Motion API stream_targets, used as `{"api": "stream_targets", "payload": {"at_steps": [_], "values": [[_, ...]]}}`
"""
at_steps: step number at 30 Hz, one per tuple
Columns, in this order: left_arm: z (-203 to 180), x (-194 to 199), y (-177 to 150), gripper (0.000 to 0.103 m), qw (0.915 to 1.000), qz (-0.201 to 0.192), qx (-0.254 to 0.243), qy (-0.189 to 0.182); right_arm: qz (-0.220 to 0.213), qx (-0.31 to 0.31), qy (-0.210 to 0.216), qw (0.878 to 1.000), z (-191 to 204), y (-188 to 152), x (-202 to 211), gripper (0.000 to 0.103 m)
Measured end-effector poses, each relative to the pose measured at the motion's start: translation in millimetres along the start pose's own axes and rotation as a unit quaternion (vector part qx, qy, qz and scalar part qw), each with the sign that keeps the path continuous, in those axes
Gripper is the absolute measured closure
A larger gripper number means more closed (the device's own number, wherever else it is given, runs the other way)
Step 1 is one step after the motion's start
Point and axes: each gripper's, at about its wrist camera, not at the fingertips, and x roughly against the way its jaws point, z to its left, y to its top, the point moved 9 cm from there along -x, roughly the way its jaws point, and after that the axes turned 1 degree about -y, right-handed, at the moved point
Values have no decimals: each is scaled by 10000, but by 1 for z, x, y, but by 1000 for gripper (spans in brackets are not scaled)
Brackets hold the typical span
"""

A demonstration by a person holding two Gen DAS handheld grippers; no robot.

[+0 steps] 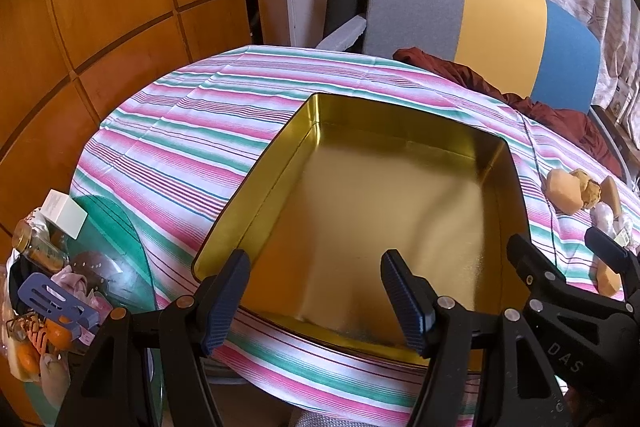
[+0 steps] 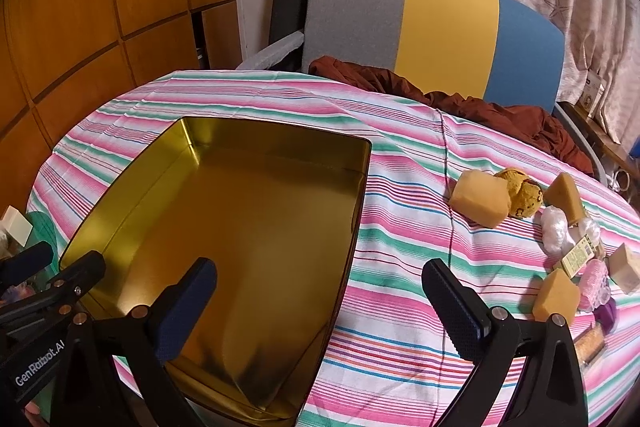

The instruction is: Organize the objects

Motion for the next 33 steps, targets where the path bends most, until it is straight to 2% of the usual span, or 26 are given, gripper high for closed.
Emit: {"api": "stream_targets", "payload": {"at_steps": [33], "values": [[-1,1,0,34,10000,-51,-44,-7,35,-12,-12,10000,-1,-1,-2,0]]}}
